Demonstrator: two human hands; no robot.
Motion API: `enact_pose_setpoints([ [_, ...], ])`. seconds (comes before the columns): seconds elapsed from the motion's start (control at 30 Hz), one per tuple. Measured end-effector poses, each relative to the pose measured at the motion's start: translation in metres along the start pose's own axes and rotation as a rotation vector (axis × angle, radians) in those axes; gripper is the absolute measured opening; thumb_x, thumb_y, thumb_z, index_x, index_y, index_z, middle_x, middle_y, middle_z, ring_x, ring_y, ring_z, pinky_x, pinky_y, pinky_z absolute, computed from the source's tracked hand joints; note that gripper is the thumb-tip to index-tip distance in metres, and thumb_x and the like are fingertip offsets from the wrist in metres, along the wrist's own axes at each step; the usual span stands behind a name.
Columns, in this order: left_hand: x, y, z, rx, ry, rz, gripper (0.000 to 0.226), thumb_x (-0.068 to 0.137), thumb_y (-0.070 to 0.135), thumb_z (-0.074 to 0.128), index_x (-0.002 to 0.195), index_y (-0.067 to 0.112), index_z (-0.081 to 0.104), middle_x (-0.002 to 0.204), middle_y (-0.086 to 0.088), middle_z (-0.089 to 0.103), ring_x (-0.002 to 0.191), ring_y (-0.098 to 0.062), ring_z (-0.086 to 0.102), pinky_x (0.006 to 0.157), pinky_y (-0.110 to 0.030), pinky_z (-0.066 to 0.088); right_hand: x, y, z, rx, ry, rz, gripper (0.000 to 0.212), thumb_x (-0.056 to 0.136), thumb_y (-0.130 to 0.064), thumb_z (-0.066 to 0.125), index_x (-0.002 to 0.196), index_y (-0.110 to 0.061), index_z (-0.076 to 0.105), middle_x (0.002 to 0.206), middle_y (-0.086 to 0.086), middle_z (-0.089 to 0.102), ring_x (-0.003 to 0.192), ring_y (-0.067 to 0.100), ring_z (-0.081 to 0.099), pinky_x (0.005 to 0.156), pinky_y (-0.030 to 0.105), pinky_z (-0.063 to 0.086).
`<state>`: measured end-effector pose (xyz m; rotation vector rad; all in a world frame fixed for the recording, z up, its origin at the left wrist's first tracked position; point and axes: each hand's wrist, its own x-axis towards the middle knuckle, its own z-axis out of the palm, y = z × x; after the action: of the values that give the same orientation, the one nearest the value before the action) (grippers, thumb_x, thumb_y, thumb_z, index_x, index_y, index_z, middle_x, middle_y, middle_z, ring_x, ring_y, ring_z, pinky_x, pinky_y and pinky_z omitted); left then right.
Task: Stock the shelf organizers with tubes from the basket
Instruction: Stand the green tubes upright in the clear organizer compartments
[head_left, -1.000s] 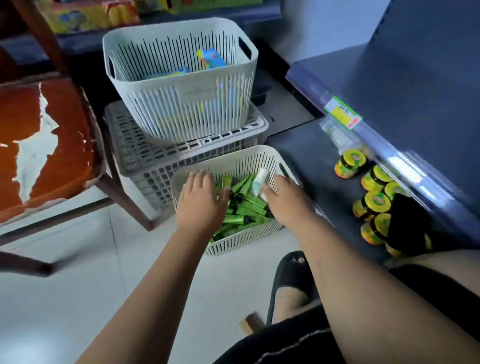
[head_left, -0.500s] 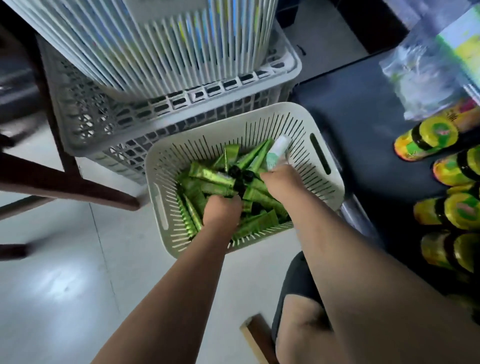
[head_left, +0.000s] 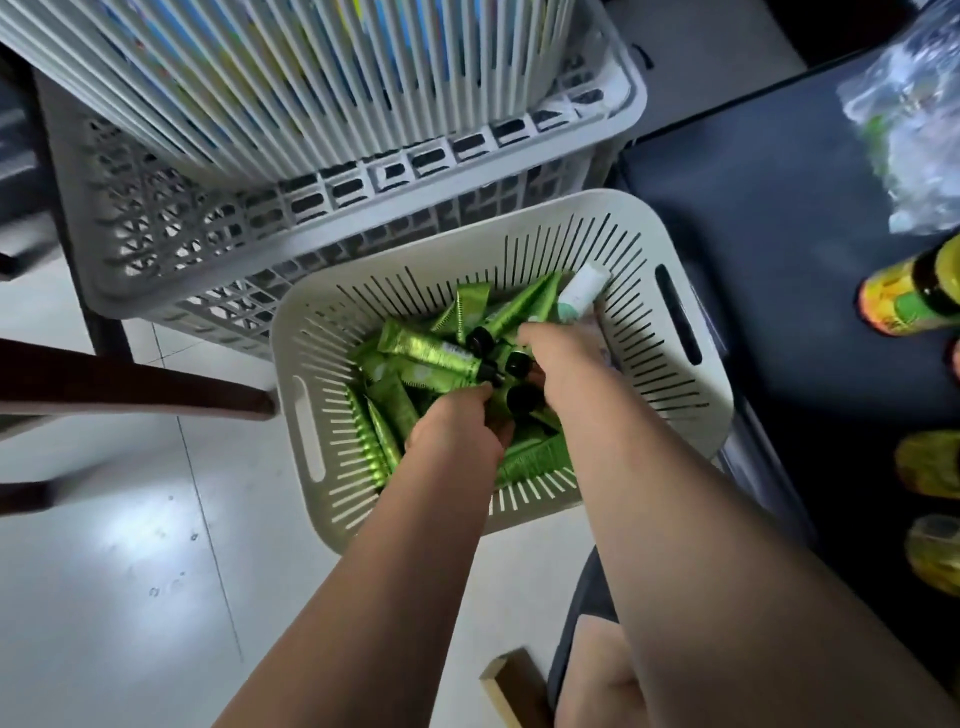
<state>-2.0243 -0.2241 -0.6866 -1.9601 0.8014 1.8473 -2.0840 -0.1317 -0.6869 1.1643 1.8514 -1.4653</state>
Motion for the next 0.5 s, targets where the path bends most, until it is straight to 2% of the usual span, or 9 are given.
enact_pose_setpoints([
  [0.1,-0.027,0.002,-0.017,0.042,-0.163,-0.026,0.018,0.096,0.007,0.067,0.084,0.001,0.056,0.081,-0.015,0.061,0.079,-0.028,0.062,0.087,-0.043,0.056,-0.009,0.000,-0.018,0.112,-0.264,0.112,0.024,0.082,-0.002,0.076,0.097,-0.009,0.059,0.110,0.010,0.070,0.095,0.025,0.071,0.081,0.036,0.061],
  [0.13,-0.034,-0.001,-0.026,0.105,-0.187,-0.016,0.018,0.095,0.006,0.068,0.083,0.001,0.056,0.080,-0.014,0.061,0.080,-0.027,0.063,0.088,-0.043,0.056,-0.013,0.000,-0.025,0.112,-0.316,0.109,0.026,0.082,-0.002,0.078,0.099,-0.010,0.061,0.113,0.011,0.070,0.097,0.024,0.071,0.082,0.035,0.061],
  [0.2,-0.045,-0.001,-0.040,0.182,-0.236,0.031,0.014,0.092,0.004,0.071,0.083,0.000,0.060,0.078,-0.011,0.062,0.080,-0.024,0.064,0.087,-0.045,0.059,-0.023,0.000,-0.034,0.036,-0.339,0.070,0.040,0.073,-0.006,0.086,0.104,-0.009,0.062,0.113,0.010,0.069,0.101,0.025,0.069,0.091,0.041,0.059],
  [0.27,-0.057,0.002,-0.051,0.242,-0.285,0.173,0.006,0.090,0.001,0.070,0.091,0.000,0.065,0.082,-0.012,0.065,0.076,-0.023,0.066,0.077,-0.046,0.061,-0.035,-0.004,-0.040,-0.007,-0.334,0.000,0.058,0.058,-0.011,0.095,0.107,-0.016,0.065,0.115,0.008,0.069,0.103,0.027,0.068,0.096,0.047,0.056],
  [0.33,-0.065,0.006,-0.057,0.319,-0.353,0.414,0.009,0.089,-0.002,0.069,0.096,0.003,0.067,0.095,-0.016,0.066,0.080,-0.024,0.067,0.080,-0.049,0.062,-0.050,-0.009,-0.048,0.007,-0.295,-0.108,0.081,0.043,-0.018,0.099,0.116,-0.020,0.066,0.122,0.005,0.068,0.108,0.026,0.067,0.101,0.044,0.052],
  [0.37,-0.071,0.008,-0.060,0.345,-0.383,0.529,0.013,0.088,-0.004,0.068,0.099,0.002,0.067,0.099,-0.019,0.065,0.081,-0.024,0.068,0.076,-0.047,0.063,-0.061,-0.014,-0.052,-0.002,-0.281,-0.163,0.089,0.038,-0.021,0.099,0.120,-0.020,0.065,0.121,0.002,0.068,0.108,0.025,0.067,0.101,0.043,0.052],
  [0.43,-0.095,0.013,-0.064,0.305,-0.440,0.608,0.025,0.089,-0.004,0.067,0.114,0.001,0.065,0.103,-0.023,0.069,0.079,-0.025,0.071,0.060,-0.036,0.060,-0.090,-0.028,-0.064,-0.039,-0.251,-0.276,0.081,0.048,-0.020,0.098,0.122,-0.020,0.065,0.113,-0.006,0.067,0.102,0.019,0.067,0.095,0.038,0.054],
  [0.5,-0.116,0.016,-0.067,0.291,-0.550,0.672,0.031,0.092,-0.003,0.061,0.123,0.002,0.063,0.107,-0.023,0.071,0.082,-0.028,0.071,0.059,-0.034,0.058,-0.116,-0.039,-0.076,-0.053,-0.227,-0.398,0.057,0.064,-0.013,0.094,0.114,-0.024,0.068,0.094,-0.012,0.064,0.086,0.010,0.065,0.079,0.027,0.054],
])
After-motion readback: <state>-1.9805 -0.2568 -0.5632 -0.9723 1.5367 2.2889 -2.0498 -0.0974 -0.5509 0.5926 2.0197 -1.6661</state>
